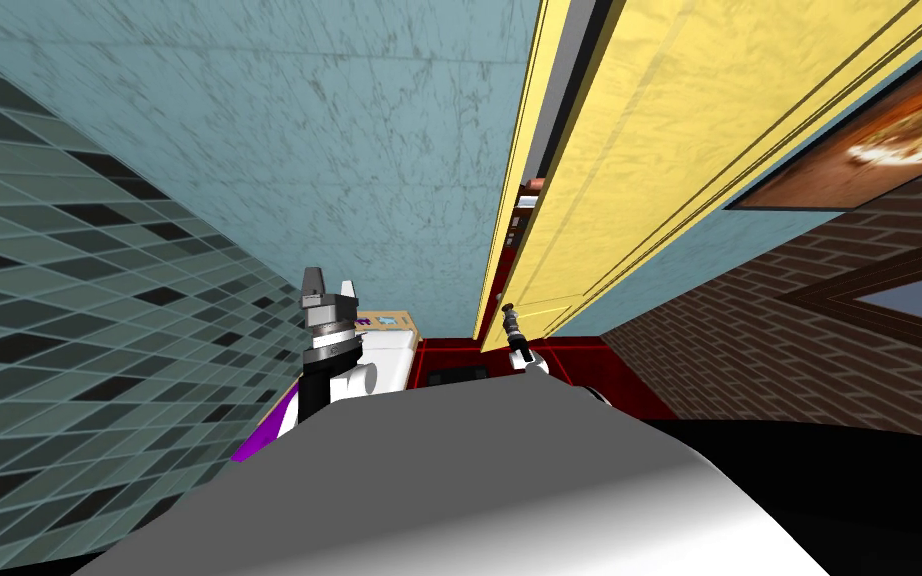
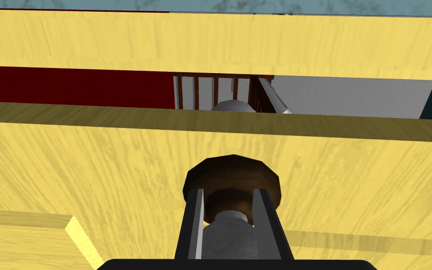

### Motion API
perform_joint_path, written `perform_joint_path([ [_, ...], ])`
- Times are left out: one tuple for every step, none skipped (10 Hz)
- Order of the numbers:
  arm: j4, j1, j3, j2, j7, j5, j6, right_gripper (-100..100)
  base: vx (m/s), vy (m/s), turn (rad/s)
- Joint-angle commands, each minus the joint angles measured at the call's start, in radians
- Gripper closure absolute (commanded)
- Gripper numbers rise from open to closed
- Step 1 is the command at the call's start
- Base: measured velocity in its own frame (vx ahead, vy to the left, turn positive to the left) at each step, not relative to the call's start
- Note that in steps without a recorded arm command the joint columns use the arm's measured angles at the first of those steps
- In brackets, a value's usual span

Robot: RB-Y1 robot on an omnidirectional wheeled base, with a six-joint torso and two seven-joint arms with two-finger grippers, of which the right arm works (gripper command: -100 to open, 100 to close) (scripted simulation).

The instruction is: Pull the door open

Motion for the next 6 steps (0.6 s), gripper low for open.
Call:
perform_joint_path([
  [0.021,-0.003,0.007,-0.013,-0.05,-0.007,-0.005,100,-0.03,-0.008,-0.025],
  [0.021,-0.003,0.007,-0.013,-0.065,-0.007,-0.005,100,-0.021,-0.01,-0.001],
  [0.027,-0.007,0.019,-0.016,-0.101,-0.008,-0.013,100,-0.024,-0.012,-0.016],
  [0.027,-0.007,0.019,-0.016,-0.106,-0.008,-0.013,100,-0.019,-0.007,-0.008],
  [0.034,-0.012,0.03,-0.02,-0.145,-0.01,-0.02,100,-0.02,-0.001,-0.011],
  [0.034,-0.012,0.03,-0.02,-0.148,-0.01,-0.02,100,-0.014,0.002,-0.007],
])
